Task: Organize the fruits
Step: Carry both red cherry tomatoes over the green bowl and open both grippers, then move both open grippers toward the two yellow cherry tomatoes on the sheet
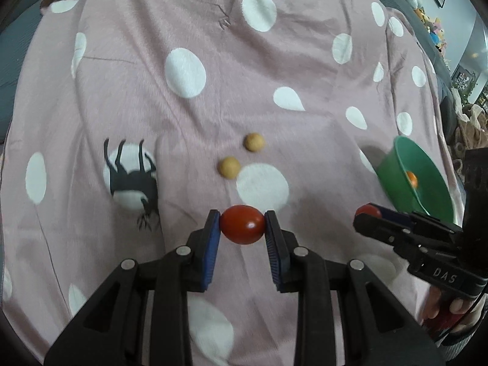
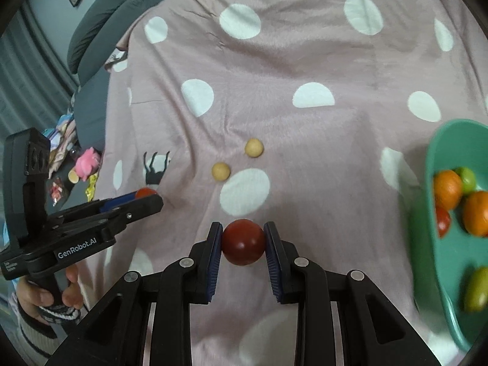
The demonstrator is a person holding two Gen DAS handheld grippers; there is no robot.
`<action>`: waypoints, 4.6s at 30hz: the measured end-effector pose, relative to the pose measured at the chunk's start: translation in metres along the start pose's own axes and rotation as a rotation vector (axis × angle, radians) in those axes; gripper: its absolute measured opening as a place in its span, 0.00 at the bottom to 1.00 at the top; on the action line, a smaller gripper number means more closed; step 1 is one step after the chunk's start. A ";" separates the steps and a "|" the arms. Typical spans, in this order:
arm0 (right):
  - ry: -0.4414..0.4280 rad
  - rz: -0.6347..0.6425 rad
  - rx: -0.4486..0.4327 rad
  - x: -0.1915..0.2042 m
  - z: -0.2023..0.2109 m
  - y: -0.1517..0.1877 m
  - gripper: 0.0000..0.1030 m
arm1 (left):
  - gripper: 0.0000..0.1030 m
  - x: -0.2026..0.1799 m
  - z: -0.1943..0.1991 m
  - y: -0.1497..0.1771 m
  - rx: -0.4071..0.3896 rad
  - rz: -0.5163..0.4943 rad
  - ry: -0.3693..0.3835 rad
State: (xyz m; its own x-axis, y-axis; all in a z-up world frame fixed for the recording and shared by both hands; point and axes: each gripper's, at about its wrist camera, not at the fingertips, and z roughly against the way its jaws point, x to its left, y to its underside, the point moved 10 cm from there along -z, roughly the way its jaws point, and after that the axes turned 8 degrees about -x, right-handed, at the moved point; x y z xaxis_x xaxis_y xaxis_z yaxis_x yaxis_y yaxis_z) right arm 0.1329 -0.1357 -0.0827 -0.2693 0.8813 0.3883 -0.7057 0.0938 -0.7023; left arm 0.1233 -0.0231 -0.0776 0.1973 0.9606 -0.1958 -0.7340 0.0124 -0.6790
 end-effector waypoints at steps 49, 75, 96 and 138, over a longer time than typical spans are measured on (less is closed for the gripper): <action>0.202 -0.238 -0.272 -0.142 0.156 0.013 0.29 | 0.28 -0.232 -0.006 -0.010 -0.036 -0.357 0.193; 0.234 -0.242 -0.243 -0.171 0.137 0.014 0.29 | 0.28 -0.260 -0.059 0.002 0.038 -0.398 0.205; 0.275 -0.268 -0.232 -0.179 0.138 0.017 0.32 | 0.32 -0.259 -0.061 0.006 0.059 -0.362 0.244; 0.089 0.076 -0.102 -0.003 0.107 0.035 0.48 | 0.94 -0.018 0.070 0.062 -0.024 -0.007 -0.169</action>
State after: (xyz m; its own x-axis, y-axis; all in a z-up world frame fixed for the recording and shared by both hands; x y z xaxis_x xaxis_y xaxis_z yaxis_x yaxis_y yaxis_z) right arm 0.0389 -0.1849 -0.0447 -0.2576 0.9246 0.2805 -0.6136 0.0677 -0.7867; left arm 0.0288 -0.0200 -0.0664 0.0894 0.9935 -0.0707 -0.7169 0.0149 -0.6970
